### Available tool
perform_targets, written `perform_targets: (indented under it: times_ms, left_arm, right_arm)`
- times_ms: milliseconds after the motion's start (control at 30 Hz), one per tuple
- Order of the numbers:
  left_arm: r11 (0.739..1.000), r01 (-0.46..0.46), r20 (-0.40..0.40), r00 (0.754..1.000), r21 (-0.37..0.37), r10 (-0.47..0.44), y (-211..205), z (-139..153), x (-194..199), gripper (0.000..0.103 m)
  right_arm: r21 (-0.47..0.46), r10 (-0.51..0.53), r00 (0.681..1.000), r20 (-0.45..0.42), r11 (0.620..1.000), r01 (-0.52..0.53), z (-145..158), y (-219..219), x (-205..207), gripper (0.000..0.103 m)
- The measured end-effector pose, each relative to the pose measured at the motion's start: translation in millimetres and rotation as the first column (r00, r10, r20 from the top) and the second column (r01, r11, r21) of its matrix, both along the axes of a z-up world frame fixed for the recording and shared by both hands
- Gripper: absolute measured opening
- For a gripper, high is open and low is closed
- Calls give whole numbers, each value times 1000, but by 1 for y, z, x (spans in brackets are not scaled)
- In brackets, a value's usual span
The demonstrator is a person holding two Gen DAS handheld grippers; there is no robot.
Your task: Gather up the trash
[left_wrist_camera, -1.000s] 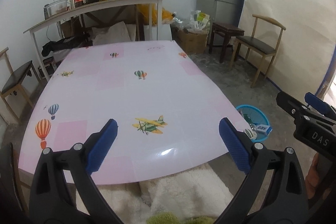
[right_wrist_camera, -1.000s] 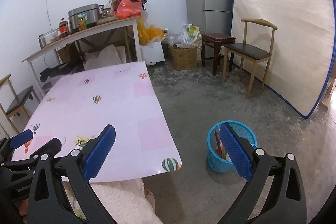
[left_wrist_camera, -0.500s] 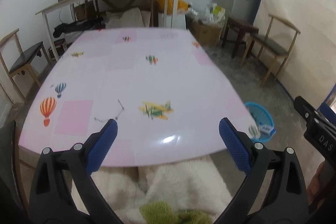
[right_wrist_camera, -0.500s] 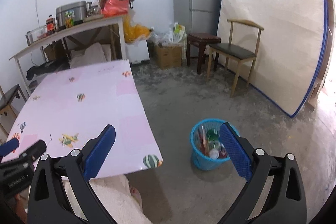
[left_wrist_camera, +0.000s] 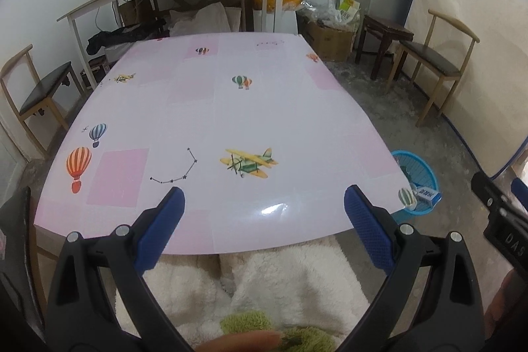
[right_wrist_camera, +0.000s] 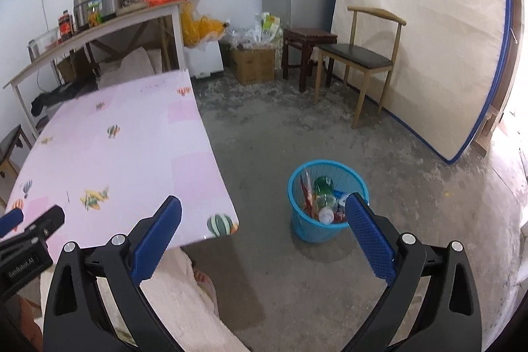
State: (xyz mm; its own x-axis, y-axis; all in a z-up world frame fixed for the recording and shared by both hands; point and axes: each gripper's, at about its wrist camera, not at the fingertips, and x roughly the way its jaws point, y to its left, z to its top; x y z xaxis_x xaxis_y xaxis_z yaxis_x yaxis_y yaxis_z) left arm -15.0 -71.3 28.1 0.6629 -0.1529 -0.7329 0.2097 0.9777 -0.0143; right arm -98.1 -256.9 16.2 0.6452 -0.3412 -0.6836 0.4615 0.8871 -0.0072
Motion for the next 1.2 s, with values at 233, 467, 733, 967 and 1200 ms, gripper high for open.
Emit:
perform_targets:
  times_ms: [233, 467, 733, 967, 1200]
  left_arm:
    - [1000, 0, -6, 1000, 9, 0, -2, -2, 0, 93]
    - [1000, 17, -21, 1000, 22, -16, -6, -5, 3, 93]
    - [999, 30, -33, 999, 31, -29, -8, -7, 2, 93]
    - [999, 34, -44, 999, 37, -32, -10, -9, 4, 93]
    - [998, 47, -63, 997, 39, -45, -12, -16, 5, 93]
  right_arm:
    - [32, -21, 999, -36, 999, 22, -11, -9, -5, 97]
    - [4, -34, 999, -31, 999, 34, -9, -12, -12, 97]
    - [4, -26, 999, -46, 1000, 26, -12, -11, -11, 97]
    - [6, -31, 998, -51, 999, 31, -13, -12, -9, 97]
    - [22, -39, 997, -65, 999, 40, -15, -14, -5, 97]
